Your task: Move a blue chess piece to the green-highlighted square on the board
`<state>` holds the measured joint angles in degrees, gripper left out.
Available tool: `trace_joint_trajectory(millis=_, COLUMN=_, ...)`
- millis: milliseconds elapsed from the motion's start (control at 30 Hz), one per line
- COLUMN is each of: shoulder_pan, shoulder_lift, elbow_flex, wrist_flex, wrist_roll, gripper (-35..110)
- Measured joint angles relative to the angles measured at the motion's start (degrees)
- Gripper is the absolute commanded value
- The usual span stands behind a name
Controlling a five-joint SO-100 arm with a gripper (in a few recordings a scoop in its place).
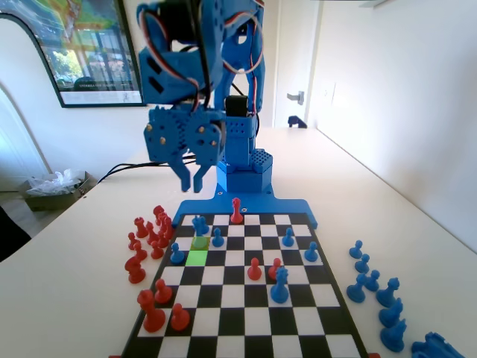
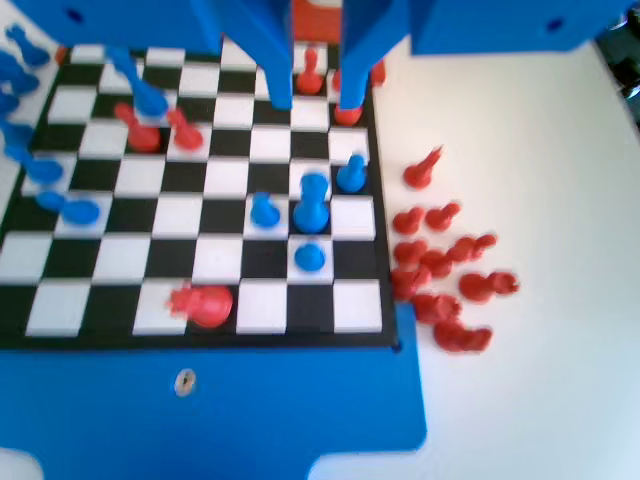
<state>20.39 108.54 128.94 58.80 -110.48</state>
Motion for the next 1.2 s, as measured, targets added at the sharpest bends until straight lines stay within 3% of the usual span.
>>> trace_joint_trajectory(millis=567, shoulder_pan=2.2, shoulder_lift=-2.3, elbow_flex=4.7, wrist_flex=-4.5, wrist_roll=-2.3, gripper=8)
trace_joint_trajectory(millis=1200, shoulder_pan=1.4, shoulder_lift=-8.7, elbow_flex=-0.4, wrist_flex=-2.5, wrist_roll=-0.7, gripper=8)
